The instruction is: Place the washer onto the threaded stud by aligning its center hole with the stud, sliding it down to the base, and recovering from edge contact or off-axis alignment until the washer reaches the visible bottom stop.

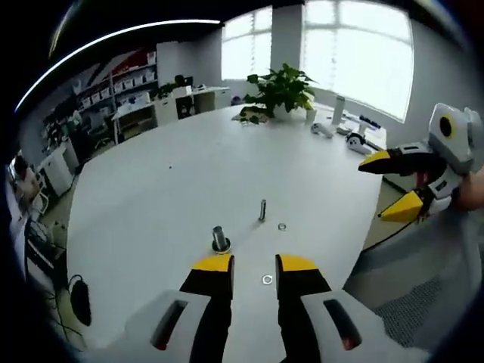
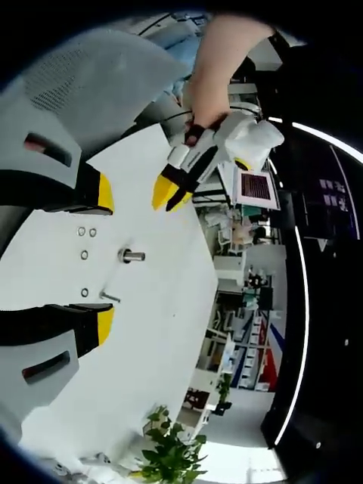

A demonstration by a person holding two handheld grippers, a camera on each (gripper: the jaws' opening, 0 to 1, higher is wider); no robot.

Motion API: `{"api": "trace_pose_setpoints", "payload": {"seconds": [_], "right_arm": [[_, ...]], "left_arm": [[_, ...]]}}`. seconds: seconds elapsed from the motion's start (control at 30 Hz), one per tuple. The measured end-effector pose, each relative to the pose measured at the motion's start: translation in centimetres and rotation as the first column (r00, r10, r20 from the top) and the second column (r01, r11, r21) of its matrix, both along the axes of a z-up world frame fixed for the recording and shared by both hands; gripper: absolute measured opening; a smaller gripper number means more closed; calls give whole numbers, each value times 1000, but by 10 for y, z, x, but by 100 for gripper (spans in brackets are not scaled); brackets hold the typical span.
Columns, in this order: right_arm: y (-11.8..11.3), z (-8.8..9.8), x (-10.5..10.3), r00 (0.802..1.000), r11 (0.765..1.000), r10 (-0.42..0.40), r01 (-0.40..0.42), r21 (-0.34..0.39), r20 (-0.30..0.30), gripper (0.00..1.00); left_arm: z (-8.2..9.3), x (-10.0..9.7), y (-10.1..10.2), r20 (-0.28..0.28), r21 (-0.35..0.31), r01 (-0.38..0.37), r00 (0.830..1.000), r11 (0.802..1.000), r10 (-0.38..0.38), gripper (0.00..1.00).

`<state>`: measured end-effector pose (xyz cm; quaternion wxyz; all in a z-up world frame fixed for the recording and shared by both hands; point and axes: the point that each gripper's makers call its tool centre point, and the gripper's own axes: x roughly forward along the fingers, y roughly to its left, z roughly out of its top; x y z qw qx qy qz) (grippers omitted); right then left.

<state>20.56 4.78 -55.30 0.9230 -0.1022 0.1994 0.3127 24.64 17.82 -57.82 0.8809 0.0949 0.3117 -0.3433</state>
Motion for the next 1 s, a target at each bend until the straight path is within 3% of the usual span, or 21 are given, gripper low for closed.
{"api": "trace_pose_setpoints", "payload": {"seconds": [0.1,0.23,0.3,0.4,0.67,0.83,1.0], "right_arm": [[-1,-2,0,1000,1000,2,-2,-13,-1,49],[-2,-4,0,1000,1000,0,0,-22,-4,49],[-1,-3,-1,1000,1000,6,-6,-22,-6,49],[0,-3,-1,1000,1000,10,-10,-26,-3,49],[-1,-5,-1,1000,1000,4,-4,-31,-12,49],[-2,-6,-2,1000,1000,-1,0,-22,-22,49],[2,-9,-3,999,999,17,-18,-38,-29,49]], "left_arm": [[7,-7,3,-10,-89,-72,997,993,71,20],[5,-20,6,4,-82,-79,997,993,80,19],[17,-23,5,80,-110,-73,993,991,82,13],[25,-27,7,72,-189,-110,990,976,125,20],[40,-38,19,94,-205,-124,985,971,145,27],[55,-49,28,151,-254,-133,973,958,175,28],[60,-53,38,229,-225,-132,956,965,184,29]]}}
